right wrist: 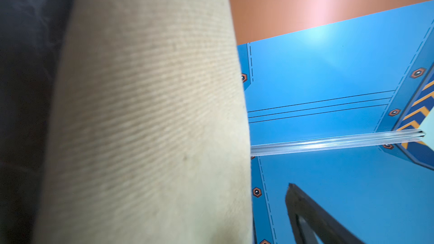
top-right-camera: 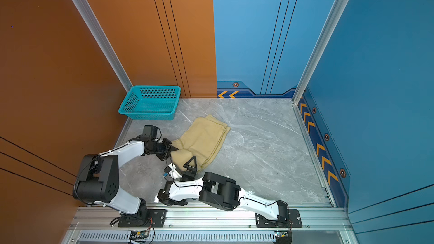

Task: Roll up the long pants
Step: Roll the long pant at the center of the board.

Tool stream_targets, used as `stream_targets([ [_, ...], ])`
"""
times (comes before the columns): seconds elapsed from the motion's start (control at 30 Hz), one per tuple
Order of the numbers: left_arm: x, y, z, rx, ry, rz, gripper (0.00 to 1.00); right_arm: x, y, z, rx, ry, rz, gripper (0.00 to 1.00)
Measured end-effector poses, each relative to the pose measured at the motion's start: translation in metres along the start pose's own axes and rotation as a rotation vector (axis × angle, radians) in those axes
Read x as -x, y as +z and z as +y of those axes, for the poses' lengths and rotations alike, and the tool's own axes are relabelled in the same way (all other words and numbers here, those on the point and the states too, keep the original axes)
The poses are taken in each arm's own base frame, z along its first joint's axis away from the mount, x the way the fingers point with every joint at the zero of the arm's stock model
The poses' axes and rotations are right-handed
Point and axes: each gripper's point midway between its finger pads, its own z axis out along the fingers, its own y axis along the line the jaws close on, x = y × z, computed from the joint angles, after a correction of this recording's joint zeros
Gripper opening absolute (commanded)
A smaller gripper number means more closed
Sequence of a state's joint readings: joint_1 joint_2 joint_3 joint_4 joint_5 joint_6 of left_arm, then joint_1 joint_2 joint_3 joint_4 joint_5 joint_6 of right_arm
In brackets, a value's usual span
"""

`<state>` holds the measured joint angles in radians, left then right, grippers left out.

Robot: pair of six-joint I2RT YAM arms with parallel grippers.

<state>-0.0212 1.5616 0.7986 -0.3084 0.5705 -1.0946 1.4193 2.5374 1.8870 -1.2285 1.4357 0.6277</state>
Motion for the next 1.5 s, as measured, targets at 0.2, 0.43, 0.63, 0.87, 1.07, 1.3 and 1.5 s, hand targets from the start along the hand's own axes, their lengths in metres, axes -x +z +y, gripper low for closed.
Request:
stream_targets([
  [0.2,0.002,-0.002,0.000,-0.008,-0.007,0.001,0.00,0.009,-0.005,0.005,-0.050,-0.024,-0.047,0.86],
  [0.43,0.005,-0.004,0.000,-0.015,-0.013,0.001,0.00,0.022,-0.013,-0.001,-0.065,0.023,-0.077,0.69],
  [0.63,0.006,-0.004,0.000,-0.016,-0.015,-0.001,0.00,0.027,-0.010,-0.003,-0.064,0.112,-0.074,0.62],
  [0.87,0.006,-0.005,-0.001,-0.019,-0.014,-0.002,0.00,0.023,-0.003,-0.006,-0.065,0.155,-0.059,0.15],
  [1.07,0.006,-0.006,-0.008,-0.033,-0.005,0.004,0.00,0.005,0.014,-0.012,-0.070,0.094,-0.007,0.00],
  [1.3,-0.016,0.001,-0.007,-0.024,0.005,0.098,0.00,-0.027,0.019,-0.011,0.060,0.079,0.107,0.00],
  [1.5,-0.009,-0.001,-0.004,-0.022,0.000,0.083,0.00,-0.015,0.007,-0.016,0.283,0.199,0.169,0.03],
])
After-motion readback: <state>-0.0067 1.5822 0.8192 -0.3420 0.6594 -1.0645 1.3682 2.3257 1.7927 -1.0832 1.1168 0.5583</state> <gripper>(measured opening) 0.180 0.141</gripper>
